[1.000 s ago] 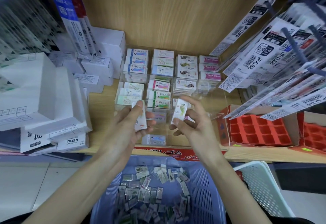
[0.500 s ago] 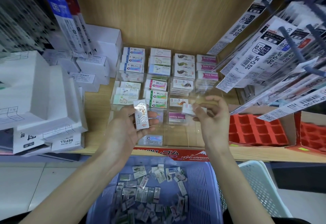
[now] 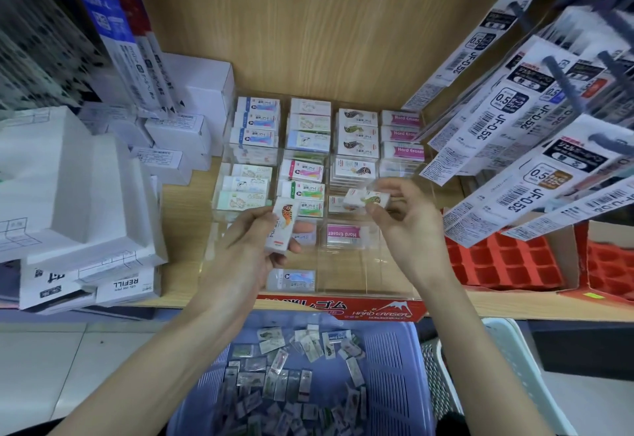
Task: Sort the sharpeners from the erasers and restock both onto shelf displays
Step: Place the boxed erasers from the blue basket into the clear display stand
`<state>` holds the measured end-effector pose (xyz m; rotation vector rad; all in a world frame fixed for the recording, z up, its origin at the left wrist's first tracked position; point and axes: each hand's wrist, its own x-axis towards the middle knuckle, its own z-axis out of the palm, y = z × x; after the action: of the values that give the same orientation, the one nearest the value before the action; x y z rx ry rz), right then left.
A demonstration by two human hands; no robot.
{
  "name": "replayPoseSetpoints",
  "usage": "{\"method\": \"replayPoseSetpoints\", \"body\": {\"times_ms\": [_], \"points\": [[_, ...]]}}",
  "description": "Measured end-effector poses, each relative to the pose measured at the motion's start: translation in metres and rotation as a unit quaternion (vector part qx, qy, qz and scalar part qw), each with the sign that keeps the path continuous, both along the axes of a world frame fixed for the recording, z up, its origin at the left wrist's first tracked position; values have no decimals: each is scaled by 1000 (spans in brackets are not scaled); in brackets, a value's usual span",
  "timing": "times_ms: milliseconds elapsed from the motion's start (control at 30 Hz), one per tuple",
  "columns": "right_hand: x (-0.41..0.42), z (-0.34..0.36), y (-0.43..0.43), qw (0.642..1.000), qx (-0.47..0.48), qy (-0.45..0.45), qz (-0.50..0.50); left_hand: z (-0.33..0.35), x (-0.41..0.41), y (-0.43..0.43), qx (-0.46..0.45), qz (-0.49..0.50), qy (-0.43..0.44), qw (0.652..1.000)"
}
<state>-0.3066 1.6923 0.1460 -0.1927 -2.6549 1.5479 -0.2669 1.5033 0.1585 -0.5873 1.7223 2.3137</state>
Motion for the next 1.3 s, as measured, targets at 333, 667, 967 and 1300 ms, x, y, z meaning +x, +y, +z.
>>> {"method": "replayPoseSetpoints", "body": {"times_ms": [333, 667, 967, 1300], "points": [[-20, 3, 3, 958, 231, -72, 156, -2, -3, -2, 7, 14, 3, 1000], [-43, 4, -1, 926, 320, -99, 173, 1, -4, -2, 19, 14, 9, 1000], [-52, -2, 1, 915, 320, -132, 207, 2, -3, 0, 5, 9, 5, 1000], [30, 22, -20, 965, -175, -56, 185, 1, 6, 6, -91, -55, 62, 992]]}}
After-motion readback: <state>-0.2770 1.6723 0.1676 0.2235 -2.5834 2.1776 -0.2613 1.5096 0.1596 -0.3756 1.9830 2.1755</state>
